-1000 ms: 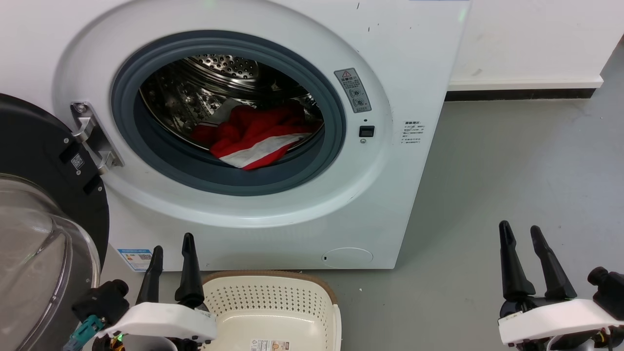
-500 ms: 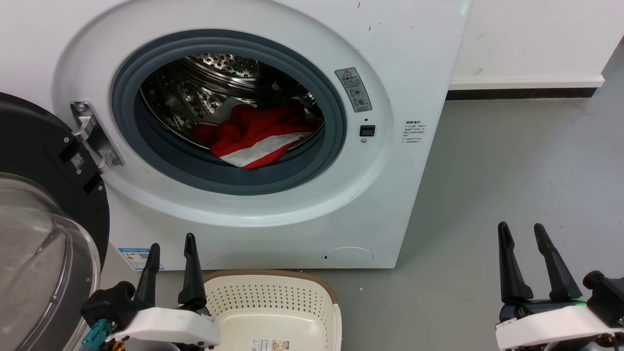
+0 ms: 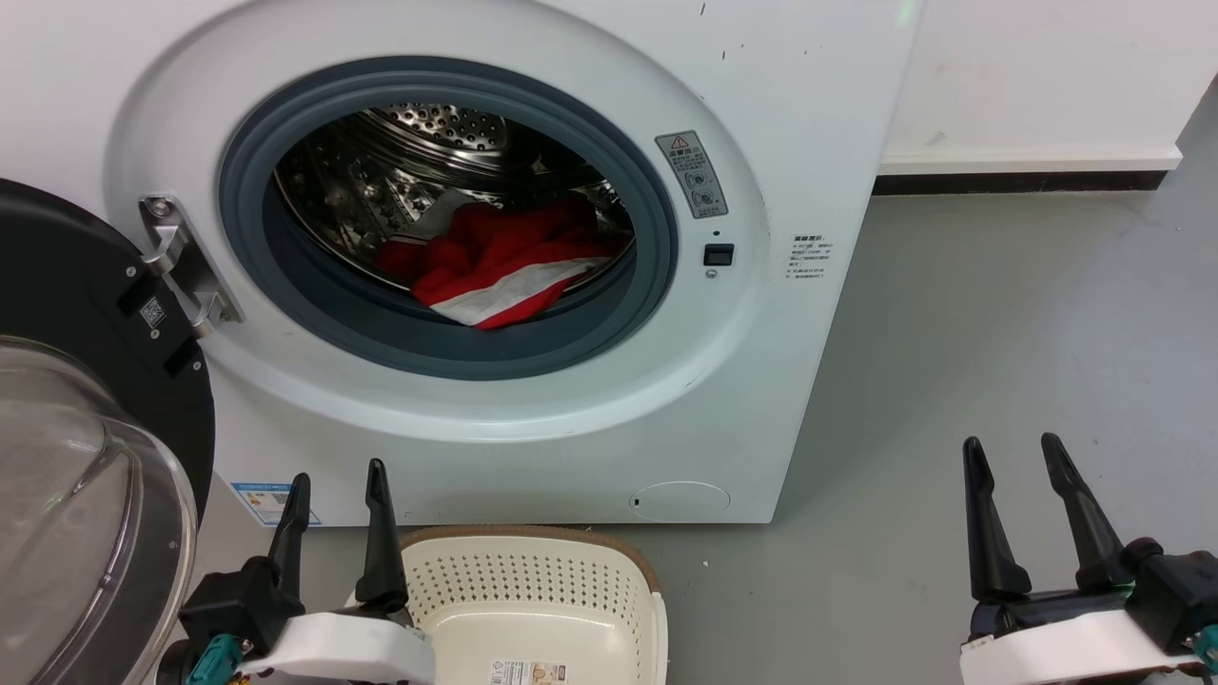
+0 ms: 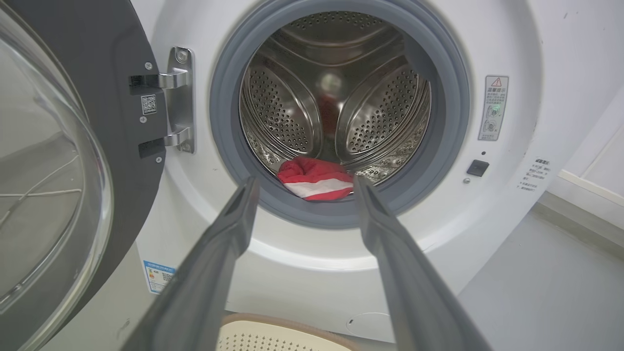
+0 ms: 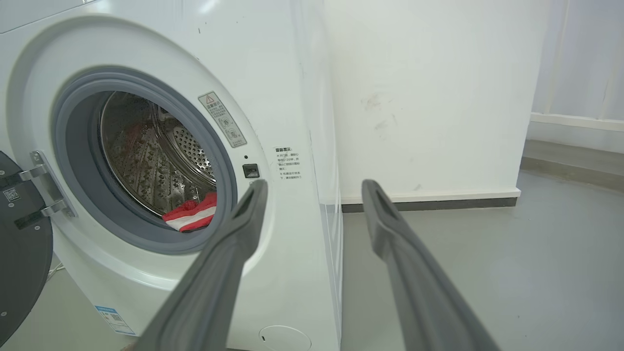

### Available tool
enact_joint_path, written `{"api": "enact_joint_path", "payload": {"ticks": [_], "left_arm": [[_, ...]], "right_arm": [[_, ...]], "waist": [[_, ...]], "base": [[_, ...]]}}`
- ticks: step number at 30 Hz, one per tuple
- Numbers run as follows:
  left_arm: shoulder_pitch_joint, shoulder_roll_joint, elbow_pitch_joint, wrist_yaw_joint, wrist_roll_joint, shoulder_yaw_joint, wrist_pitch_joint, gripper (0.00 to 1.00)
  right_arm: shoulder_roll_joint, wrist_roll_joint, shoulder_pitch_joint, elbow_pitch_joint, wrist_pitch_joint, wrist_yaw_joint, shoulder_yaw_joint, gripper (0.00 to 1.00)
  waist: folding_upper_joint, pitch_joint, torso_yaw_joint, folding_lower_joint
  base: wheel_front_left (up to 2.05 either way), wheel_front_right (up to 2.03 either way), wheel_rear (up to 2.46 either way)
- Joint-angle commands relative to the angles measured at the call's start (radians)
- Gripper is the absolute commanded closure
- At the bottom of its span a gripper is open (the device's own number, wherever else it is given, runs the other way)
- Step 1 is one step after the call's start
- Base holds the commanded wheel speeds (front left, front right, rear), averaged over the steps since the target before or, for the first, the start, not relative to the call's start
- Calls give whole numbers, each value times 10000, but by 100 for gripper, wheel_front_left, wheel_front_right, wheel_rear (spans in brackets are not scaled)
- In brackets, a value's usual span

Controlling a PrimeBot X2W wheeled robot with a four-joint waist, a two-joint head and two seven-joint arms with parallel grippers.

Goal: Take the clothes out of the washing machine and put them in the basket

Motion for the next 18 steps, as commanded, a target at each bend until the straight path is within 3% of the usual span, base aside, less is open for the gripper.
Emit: {"api": "enact_joint_path", "payload": {"ticks": [1,18], "left_arm": [[52,28,-102,54,243,-26,-98,0],[248,32,-116,156,1443,-144,-429,0]], "right_arm": [[-2,-291,53,-143,-87,-3,38,0],[2,-1422,256,-328,-424,-3,90,0]], "waist": [[-1,2,-2,0],[-1,22,12,0]], "base": [[0,0,0],[0,0,0]]}}
